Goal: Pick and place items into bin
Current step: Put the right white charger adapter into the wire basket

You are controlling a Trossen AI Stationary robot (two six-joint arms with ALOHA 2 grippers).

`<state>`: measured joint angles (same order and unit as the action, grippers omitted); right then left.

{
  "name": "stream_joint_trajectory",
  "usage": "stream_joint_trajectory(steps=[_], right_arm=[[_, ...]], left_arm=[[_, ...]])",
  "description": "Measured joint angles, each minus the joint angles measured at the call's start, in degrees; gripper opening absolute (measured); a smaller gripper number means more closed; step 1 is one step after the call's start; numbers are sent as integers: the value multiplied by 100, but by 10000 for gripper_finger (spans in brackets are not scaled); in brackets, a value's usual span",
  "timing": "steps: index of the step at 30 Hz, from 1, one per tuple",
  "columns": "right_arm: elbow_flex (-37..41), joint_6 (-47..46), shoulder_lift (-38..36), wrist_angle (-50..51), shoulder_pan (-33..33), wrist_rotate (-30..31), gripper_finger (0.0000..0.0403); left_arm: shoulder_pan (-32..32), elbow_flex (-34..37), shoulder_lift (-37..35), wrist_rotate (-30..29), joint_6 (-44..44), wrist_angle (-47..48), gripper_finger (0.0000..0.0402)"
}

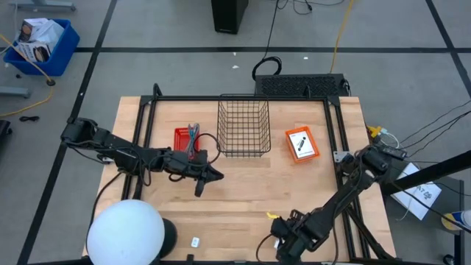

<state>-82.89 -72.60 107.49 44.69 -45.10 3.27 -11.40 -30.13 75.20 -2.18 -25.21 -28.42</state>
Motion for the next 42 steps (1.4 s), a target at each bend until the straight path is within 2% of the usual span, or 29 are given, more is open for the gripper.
stream_joint_trajectory(steps=[4,9,21,27,34,38,42], right_arm=[[0,79,278,-211,-2,-348,235],[2,83,433,-352,-39,-447,216],[2,125,616,-562,-111,-290,201],[21,413,618,-583,-105,18,201],[738,-33,587,-1299,-91,147,200],[1083,-416,590,-1343,59,48,200],[1128,32,580,-1353,162,-31,200]], left_arm=[[-4,0,0,-87,-2,-3,31],[-4,0,0,-145,-7,-2,31],[-4,0,0,-145,-17,58,31],[-7,0,0,-145,-39,80,31],[-86,0,0,-145,-48,91,31],[-141,0,0,-163,-49,122,31],[-161,0,0,-285,-54,133,31]])
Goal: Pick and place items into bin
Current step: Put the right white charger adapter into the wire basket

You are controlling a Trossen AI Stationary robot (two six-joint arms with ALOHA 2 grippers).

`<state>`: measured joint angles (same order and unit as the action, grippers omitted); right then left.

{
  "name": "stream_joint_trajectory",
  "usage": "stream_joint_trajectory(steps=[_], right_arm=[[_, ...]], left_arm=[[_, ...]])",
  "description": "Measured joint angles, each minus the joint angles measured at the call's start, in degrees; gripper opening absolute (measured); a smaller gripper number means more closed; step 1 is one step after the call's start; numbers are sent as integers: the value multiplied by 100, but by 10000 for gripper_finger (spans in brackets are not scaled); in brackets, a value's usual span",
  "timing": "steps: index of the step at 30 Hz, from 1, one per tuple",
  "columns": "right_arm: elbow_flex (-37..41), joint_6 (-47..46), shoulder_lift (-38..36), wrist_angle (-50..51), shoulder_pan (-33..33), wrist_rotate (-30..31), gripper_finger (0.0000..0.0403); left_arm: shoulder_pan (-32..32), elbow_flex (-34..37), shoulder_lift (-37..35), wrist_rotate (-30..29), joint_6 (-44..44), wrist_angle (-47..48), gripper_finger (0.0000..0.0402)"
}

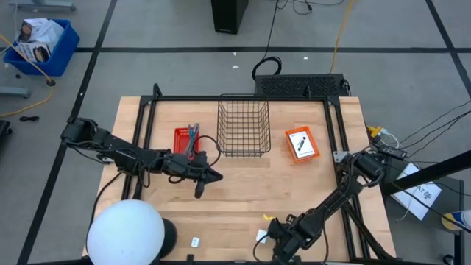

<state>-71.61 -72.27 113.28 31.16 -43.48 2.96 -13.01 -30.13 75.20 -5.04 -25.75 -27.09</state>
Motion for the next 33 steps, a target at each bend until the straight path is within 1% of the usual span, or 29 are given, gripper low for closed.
stream_joint_trajectory(steps=[3,6,8,9,12,14,17,19,22,23,26,28,33], right_arm=[[4,297,-127,-117,42,37,200],[35,546,-299,-269,89,594,200],[38,945,-329,-544,127,1012,201],[44,1238,-356,-657,158,1082,201],[27,2202,-394,-936,198,1050,201],[26,2540,-387,-843,224,922,201],[33,2714,-384,-521,341,798,201],[33,2642,-386,-463,439,777,201],[32,2467,-406,-606,555,702,201],[30,2564,-411,-712,589,611,201],[22,2859,-414,-890,637,600,201],[22,2995,-414,-1029,664,598,201],[22,3002,-416,-1075,684,597,201]], left_arm=[[-1,0,0,-41,-5,1,31],[-1,0,0,-111,12,2,31],[-1,0,0,-131,12,6,31],[-1,0,0,-134,15,7,31],[-1,0,0,-144,15,40,31],[-1,0,0,-142,15,42,31],[-1,0,0,-140,37,41,31],[-1,0,0,-141,44,39,31],[-1,0,0,-142,12,37,31],[-1,0,0,-142,15,35,31],[-1,0,0,-140,-10,35,31],[-2,0,0,-51,-50,35,31],[-82,0,0,379,34,-9,31]])
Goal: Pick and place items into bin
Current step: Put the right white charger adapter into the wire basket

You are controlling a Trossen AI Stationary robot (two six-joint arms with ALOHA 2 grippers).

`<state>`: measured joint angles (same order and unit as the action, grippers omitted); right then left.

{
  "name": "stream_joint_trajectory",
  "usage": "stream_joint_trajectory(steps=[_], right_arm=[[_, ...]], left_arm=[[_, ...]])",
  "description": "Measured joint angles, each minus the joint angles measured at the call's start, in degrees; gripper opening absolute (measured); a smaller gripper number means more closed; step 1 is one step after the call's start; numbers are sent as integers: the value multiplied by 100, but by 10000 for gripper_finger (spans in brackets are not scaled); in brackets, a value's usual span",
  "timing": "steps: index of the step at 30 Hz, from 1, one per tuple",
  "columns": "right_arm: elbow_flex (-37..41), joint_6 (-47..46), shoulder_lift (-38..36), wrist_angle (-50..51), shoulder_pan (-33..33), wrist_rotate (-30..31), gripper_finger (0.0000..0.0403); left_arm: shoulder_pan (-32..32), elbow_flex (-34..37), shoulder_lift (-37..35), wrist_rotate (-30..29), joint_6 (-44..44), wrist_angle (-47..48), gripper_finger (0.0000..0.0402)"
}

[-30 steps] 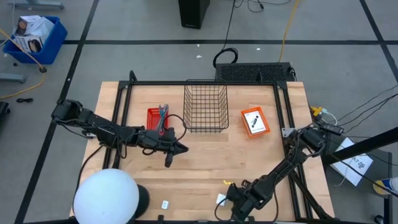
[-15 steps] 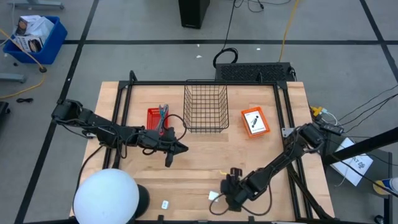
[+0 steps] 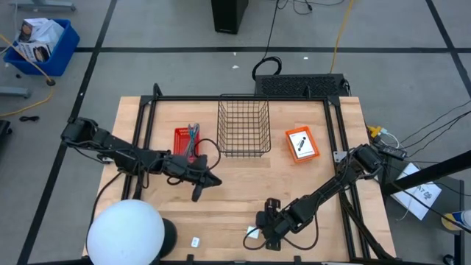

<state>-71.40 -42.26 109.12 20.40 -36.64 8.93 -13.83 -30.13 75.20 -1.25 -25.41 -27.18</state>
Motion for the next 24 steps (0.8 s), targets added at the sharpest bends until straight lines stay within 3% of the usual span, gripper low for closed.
stream_joint_trajectory(steps=[10,16,20,24], right_arm=[[-2,-347,0,-40,-7,-107,201],[-7,-569,-2,65,-7,-173,188],[-7,-632,-2,130,-26,-172,127],[-7,-313,-2,-251,-121,-165,27]], left_arm=[[-287,-4,68,566,501,-28,29],[-363,-4,66,424,563,-11,6],[-319,-6,66,381,543,-70,4],[-279,-6,66,316,669,-142,13]])
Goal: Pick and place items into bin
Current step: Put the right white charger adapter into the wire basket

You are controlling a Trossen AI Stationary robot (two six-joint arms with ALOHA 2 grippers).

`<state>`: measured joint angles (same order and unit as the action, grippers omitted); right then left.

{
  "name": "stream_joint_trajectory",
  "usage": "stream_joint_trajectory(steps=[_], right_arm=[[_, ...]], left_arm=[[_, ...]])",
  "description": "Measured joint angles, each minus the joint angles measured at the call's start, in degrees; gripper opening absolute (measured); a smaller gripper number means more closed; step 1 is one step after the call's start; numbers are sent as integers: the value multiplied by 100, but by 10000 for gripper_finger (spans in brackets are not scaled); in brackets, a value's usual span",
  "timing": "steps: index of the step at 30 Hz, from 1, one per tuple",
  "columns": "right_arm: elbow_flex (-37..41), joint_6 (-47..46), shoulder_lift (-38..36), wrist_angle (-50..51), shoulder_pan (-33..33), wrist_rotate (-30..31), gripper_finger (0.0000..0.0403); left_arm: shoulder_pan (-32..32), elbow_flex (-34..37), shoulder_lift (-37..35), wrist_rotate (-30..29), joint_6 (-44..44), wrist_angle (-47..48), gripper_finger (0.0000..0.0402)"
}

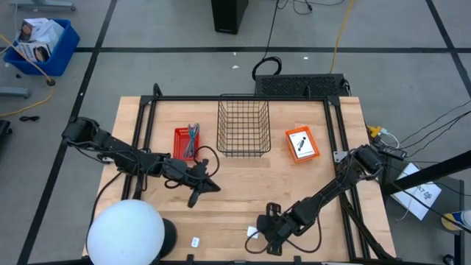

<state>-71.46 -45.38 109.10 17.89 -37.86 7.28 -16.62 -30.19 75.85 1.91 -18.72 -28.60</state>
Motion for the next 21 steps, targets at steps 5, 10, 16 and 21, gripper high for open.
stream_joint_trajectory(steps=[5,10,16,21], right_arm=[[-4,254,-9,-186,-140,540,6],[-6,722,0,-1063,-261,643,1],[-3,758,13,-1295,-214,647,1],[266,512,13,-1471,-109,641,0]], left_arm=[[0,0,0,-356,167,0,20],[2,0,0,-398,214,5,4],[-2,1,0,-457,190,10,24],[-39,1,0,-470,190,12,30]])
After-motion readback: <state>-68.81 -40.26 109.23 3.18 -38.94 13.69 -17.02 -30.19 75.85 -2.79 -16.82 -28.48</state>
